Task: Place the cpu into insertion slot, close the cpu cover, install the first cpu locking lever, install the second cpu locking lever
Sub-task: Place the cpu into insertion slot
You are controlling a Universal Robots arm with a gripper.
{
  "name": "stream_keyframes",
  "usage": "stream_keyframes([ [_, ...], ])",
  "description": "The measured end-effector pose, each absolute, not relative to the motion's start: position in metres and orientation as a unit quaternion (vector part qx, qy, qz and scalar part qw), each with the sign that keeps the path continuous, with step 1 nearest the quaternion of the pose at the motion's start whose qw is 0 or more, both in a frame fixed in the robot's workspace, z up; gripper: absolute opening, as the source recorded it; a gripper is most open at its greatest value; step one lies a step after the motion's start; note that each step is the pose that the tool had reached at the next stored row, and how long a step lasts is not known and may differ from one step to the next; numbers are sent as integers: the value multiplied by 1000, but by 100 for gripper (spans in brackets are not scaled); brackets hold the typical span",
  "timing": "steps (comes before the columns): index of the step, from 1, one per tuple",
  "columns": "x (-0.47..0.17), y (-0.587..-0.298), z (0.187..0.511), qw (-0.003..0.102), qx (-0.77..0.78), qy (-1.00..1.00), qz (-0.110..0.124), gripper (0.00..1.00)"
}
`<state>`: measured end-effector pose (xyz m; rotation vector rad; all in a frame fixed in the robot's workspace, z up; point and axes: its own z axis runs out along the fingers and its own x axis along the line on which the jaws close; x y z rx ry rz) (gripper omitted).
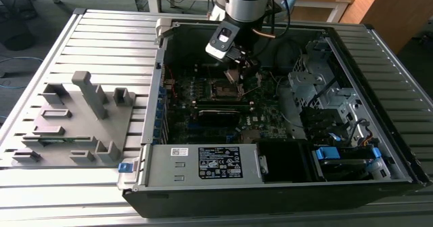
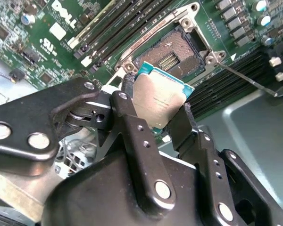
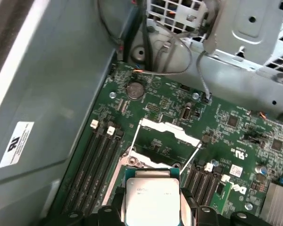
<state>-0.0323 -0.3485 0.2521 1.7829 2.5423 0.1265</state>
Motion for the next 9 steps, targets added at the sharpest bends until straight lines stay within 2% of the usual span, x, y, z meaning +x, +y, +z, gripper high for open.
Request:
stream_keyframes([
  [9, -35, -348, 252, 17, 575, 817, 41, 54],
])
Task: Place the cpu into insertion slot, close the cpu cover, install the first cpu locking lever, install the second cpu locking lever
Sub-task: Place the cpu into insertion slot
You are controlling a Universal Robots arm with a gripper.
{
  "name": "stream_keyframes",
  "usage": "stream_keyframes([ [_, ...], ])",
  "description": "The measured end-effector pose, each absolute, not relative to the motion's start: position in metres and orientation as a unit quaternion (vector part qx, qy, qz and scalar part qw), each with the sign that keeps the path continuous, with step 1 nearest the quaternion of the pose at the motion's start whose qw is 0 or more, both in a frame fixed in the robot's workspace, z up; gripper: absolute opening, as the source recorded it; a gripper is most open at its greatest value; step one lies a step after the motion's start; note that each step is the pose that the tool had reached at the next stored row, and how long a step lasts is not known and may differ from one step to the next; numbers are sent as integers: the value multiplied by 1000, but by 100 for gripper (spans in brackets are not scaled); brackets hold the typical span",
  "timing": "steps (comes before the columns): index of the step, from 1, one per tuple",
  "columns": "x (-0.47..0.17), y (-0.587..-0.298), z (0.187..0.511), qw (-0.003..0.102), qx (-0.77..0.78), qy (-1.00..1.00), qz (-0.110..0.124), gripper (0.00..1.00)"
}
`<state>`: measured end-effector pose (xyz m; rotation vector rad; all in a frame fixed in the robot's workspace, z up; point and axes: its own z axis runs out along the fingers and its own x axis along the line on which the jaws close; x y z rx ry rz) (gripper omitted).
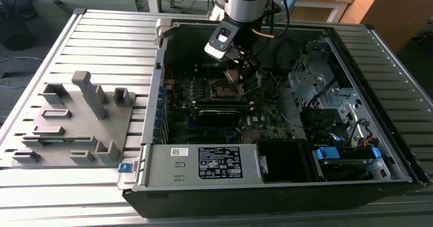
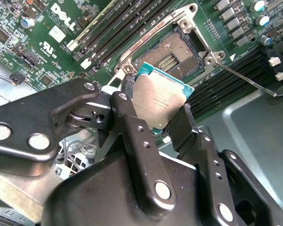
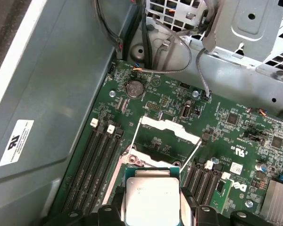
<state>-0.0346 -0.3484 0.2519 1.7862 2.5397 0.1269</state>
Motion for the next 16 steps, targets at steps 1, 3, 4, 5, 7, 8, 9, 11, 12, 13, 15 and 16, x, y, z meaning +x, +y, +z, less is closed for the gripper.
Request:
stream_keyframes([
  [1, -36, -348, 252, 17, 575, 817, 41, 54],
  [3, -37, -348, 252, 17, 575, 817, 41, 54],
  [4, -38, -348, 252, 17, 575, 817, 41, 54],
  [5, -39, -348, 251, 17, 575, 817, 41, 54],
  [7, -40, -348, 250, 17, 575, 817, 41, 54],
  [8, -41, -348, 249, 17, 575, 817, 41, 54],
  [9, -42, -348, 248, 17, 575, 817, 41, 54],
  [11, -42, -348, 247, 17, 581, 813, 41, 54],
  [12, -42, -348, 247, 18, 587, 808, 40, 54],
  [13, -42, -348, 246, 18, 595, 803, 40, 54],
  [15, -42, -348, 245, 19, 609, 792, 40, 54],
  [16, -42, -348, 245, 19, 616, 786, 40, 54],
])
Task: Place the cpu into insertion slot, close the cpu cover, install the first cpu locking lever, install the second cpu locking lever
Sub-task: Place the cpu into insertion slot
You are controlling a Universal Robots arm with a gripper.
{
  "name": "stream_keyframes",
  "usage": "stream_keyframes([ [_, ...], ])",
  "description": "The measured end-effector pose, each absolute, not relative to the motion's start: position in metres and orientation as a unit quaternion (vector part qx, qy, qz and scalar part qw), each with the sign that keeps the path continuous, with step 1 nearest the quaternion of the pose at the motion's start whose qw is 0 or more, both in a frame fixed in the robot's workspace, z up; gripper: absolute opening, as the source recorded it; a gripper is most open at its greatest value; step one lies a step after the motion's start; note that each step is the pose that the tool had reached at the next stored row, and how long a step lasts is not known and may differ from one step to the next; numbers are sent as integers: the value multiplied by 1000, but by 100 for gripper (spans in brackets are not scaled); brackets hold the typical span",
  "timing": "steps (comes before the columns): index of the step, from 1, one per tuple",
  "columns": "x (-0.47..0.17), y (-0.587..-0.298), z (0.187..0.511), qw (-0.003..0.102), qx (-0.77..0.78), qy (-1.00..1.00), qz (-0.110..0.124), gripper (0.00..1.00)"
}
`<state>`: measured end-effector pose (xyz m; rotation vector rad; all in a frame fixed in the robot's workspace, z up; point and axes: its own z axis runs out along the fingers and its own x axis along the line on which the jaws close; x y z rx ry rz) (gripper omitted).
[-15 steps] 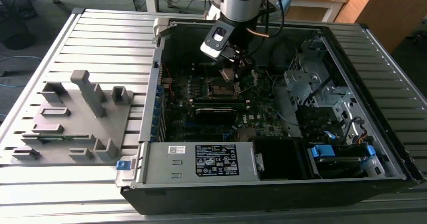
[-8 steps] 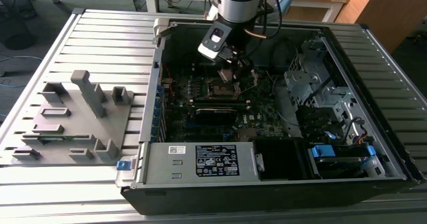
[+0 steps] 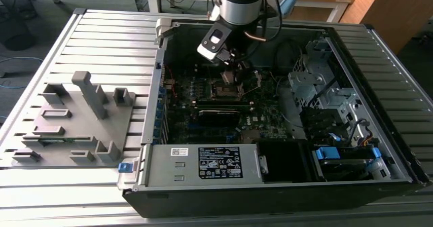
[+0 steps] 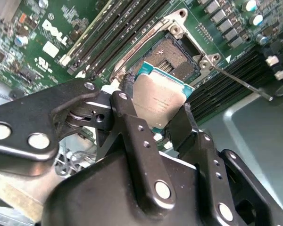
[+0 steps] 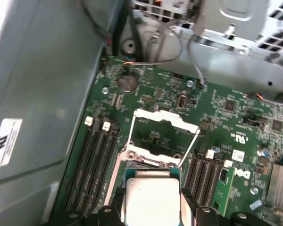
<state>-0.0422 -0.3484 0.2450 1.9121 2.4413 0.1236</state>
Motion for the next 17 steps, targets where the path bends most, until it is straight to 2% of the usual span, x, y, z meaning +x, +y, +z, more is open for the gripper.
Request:
stream_keyframes([
  [17, -42, -348, 239, 25, 725, 687, 36, 54],
])
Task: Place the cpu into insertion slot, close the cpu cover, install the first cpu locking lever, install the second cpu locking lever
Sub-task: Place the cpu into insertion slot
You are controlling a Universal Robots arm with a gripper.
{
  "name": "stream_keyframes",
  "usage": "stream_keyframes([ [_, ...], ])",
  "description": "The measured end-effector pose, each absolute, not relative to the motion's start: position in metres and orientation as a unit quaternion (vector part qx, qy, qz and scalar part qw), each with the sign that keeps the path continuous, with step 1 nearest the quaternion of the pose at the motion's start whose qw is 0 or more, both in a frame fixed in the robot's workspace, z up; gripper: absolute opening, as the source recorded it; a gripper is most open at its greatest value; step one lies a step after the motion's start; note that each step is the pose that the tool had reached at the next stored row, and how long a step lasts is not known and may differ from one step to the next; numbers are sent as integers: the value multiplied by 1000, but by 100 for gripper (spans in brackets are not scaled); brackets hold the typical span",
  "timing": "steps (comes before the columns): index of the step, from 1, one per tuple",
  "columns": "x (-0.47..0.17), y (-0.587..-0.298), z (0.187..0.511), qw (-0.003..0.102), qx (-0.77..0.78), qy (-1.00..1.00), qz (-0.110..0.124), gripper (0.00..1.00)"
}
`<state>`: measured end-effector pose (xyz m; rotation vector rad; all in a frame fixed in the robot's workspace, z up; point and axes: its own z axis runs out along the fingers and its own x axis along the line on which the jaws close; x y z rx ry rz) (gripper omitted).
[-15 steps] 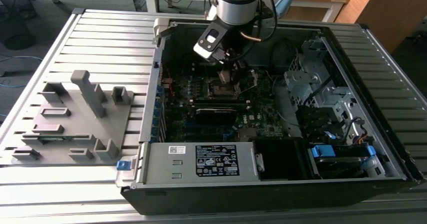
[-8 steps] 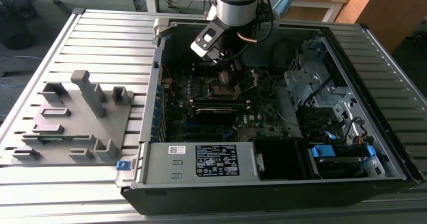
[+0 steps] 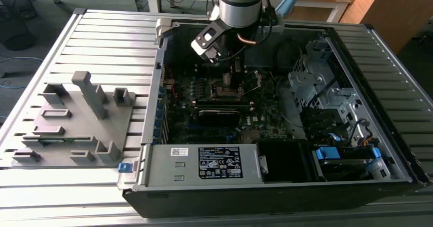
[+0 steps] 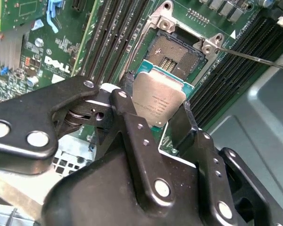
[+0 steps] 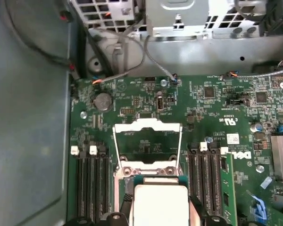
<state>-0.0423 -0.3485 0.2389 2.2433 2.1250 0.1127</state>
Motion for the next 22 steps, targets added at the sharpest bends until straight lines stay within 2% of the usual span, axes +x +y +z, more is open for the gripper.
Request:
stream_keyframes([
  [5, -42, -348, 239, 24, 726, 687, 36, 54],
  [8, -42, -348, 238, 10, 726, 687, 21, 54],
  [22, -42, -348, 231, 7, 695, 718, 22, 54],
])
